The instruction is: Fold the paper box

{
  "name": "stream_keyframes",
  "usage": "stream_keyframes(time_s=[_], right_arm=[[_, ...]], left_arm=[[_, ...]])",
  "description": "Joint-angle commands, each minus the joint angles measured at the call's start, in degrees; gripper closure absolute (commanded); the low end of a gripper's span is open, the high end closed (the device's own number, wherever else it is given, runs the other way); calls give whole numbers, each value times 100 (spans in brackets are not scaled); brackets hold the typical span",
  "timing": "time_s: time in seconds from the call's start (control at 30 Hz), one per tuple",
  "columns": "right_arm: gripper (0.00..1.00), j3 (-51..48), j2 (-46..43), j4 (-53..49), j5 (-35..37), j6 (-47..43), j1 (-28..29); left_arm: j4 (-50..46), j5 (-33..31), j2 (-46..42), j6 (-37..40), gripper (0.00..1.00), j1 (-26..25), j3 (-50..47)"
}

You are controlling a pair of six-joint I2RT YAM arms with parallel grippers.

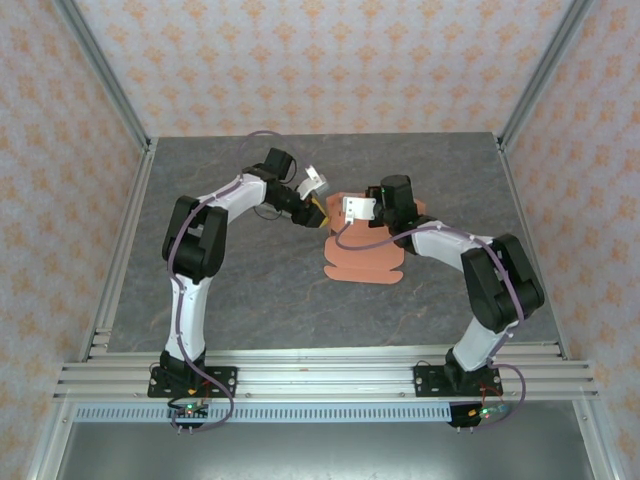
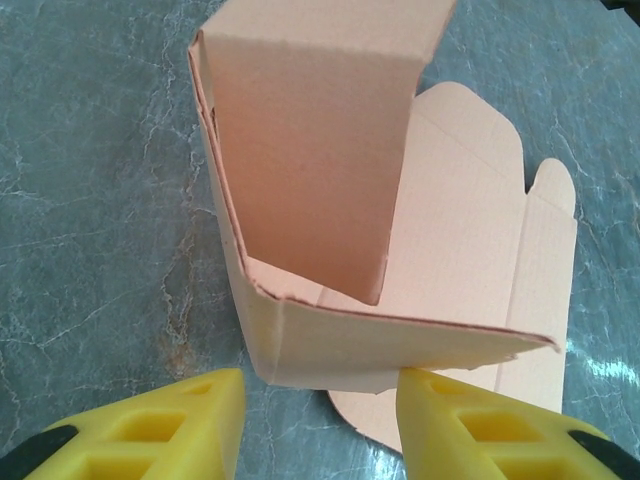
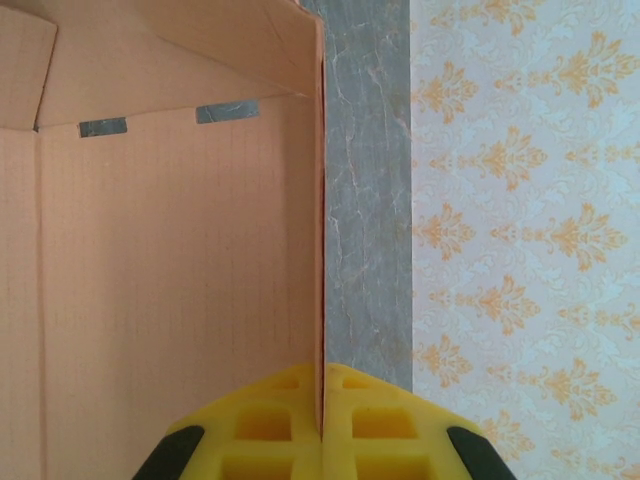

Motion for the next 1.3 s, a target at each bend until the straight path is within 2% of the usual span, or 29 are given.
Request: stream_keyframes(time_s=[0.0, 0.37, 0.73, 1.27], right_arm=[[100, -143, 103, 376, 68, -213, -32], [100, -566, 94, 1330, 169, -482, -15], [100, -965, 270, 2271, 363, -571, 70], [100, -1168, 255, 2487, 538, -469, 130]], left_arm=[[-470, 170, 108, 329, 56, -34, 260], [-577, 419, 195, 541, 54, -25, 402], [-814, 578, 257, 665, 57, -70, 538], [-1576, 706, 448, 1100, 54, -18, 906]])
